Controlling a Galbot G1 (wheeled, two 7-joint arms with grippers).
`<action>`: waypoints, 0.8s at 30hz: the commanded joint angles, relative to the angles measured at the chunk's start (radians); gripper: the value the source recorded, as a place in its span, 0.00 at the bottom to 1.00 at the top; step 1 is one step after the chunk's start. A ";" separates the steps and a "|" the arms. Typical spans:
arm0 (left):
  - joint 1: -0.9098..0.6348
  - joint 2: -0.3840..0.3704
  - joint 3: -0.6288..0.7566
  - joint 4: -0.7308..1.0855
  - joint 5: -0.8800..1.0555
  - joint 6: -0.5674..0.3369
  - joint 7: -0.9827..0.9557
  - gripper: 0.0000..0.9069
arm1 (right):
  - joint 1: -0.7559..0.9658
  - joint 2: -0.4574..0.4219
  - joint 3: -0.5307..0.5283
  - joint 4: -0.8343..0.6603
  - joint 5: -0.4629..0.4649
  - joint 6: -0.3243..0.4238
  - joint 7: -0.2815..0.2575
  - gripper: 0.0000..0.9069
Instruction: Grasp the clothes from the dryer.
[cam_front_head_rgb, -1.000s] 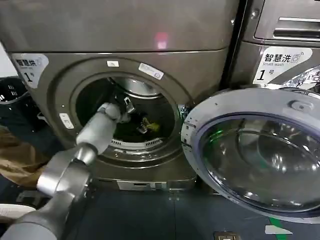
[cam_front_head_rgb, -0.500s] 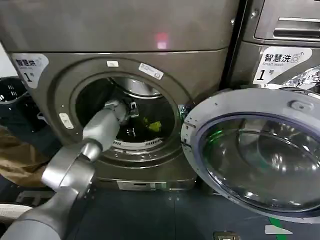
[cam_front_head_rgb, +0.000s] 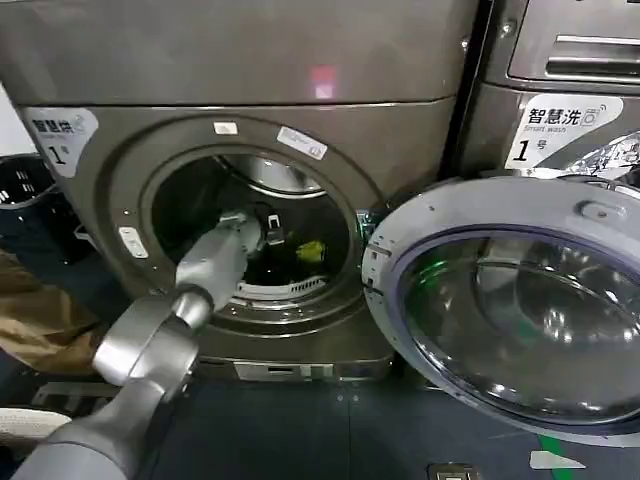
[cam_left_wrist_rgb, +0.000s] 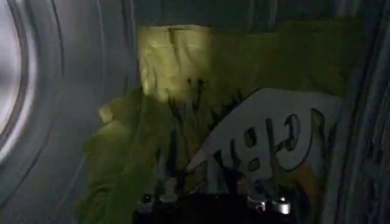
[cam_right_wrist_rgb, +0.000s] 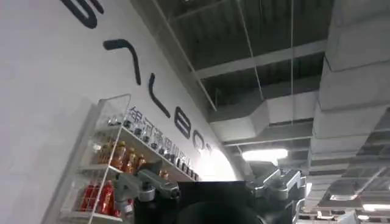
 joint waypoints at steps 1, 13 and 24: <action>0.016 0.000 -0.070 -0.021 -0.064 0.012 -0.083 0.00 | 0.004 0.001 -0.006 -0.001 0.000 0.002 0.001 1.00; 0.221 0.068 -0.252 -0.320 -0.597 -0.024 -0.473 0.00 | 0.028 0.001 -0.042 0.004 -0.020 0.012 0.003 1.00; 0.411 0.037 -0.392 -0.715 -1.086 -0.201 -0.803 0.00 | 0.031 -0.006 -0.050 -0.003 -0.029 0.017 0.007 1.00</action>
